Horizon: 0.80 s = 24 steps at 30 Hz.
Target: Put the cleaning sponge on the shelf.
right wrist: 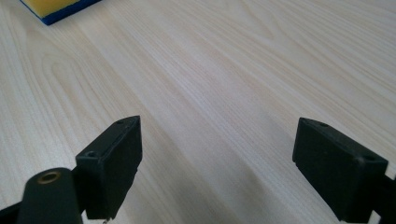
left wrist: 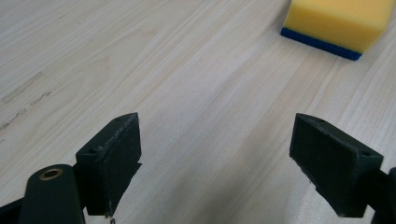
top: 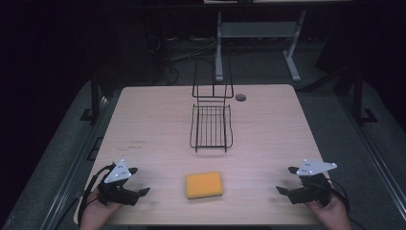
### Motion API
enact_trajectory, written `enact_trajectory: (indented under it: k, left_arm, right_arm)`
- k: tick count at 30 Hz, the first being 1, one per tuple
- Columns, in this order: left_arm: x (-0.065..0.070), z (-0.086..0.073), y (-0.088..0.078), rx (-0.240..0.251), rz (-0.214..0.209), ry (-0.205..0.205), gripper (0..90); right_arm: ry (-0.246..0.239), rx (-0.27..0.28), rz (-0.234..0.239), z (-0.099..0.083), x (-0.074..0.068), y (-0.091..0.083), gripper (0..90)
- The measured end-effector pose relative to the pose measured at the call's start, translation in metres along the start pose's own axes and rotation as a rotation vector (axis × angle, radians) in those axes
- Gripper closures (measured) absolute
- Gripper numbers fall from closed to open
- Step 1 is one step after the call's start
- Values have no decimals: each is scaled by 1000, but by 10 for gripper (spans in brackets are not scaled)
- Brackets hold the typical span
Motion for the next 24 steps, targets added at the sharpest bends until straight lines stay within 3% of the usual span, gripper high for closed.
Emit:
enact_trajectory:
  k: [7, 15, 24]
  left_arm:
    - [2, 1, -1, 4, -10, 6, 160]
    - [7, 6, -3, 9, -21, 40, 161]
    - [12, 16, -1, 8, -63, 83, 161]
  right_arm:
    - [-3, -9, 4, -1, 0, 1, 155]
    - [-11, -6, 8, 2, -3, 1, 155]
    - [-17, -3, 13, 2, -4, 0, 155]
Point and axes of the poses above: each handheld gripper's, and its own axes: y roughly forward along the jaws, z roughly out of its top, x roughly to its right, the point moved 3 cm from there along y, roughly forward along the jaws, and after that the axes turned 8 degrees about z, right-handed, at the moved point
